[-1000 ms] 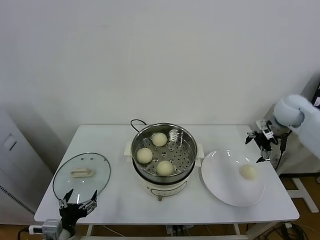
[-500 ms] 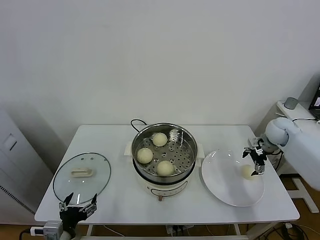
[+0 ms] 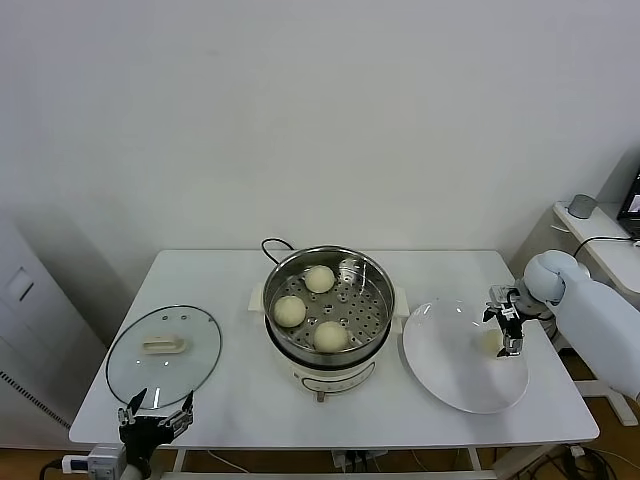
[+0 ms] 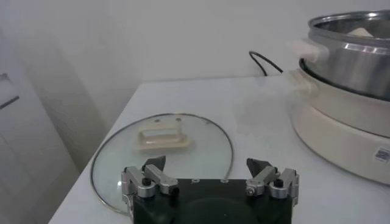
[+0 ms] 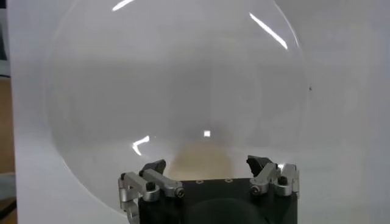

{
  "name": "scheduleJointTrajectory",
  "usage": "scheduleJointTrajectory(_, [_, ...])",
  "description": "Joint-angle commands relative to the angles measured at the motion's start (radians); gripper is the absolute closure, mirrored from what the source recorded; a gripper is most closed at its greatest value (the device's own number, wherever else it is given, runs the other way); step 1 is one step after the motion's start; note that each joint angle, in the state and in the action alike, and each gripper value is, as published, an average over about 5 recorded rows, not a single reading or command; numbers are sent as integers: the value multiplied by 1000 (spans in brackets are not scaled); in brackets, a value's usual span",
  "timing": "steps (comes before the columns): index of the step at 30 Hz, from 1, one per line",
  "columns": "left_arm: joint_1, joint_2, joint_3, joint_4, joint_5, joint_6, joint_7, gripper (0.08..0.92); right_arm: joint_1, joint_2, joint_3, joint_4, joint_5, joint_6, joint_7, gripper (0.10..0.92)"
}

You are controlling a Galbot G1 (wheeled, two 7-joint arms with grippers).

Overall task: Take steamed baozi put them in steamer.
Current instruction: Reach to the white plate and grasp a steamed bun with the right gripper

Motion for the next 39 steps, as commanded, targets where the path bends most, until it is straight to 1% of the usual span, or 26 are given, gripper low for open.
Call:
scheduleJointTrajectory(1, [-2, -18, 0, 4, 1, 1, 1, 177, -19, 17, 27, -34, -30, 2, -1, 203])
scheduleJointTrajectory(9, [-2, -17, 1, 8, 1, 1, 0, 177, -24, 23, 37, -44, -64, 15, -15, 203])
scheduleJointTrajectory(20, [-2, -17, 0, 11, 3, 1, -1, 177, -28, 49, 42, -76, -80, 17, 13, 203])
scheduleJointTrajectory(33, [-5, -18, 0, 16, 5, 0, -2, 177, -25, 61, 42, -96, -79, 19, 5, 208])
scheduleJointTrajectory(36, [-7, -18, 0, 17, 5, 1, -2, 177, -22, 59, 42, -96, -77, 20, 0, 258])
scheduleJointTrajectory(39, [-8, -19, 1, 18, 5, 0, -2, 177, -18, 57, 42, -94, -74, 19, -6, 344])
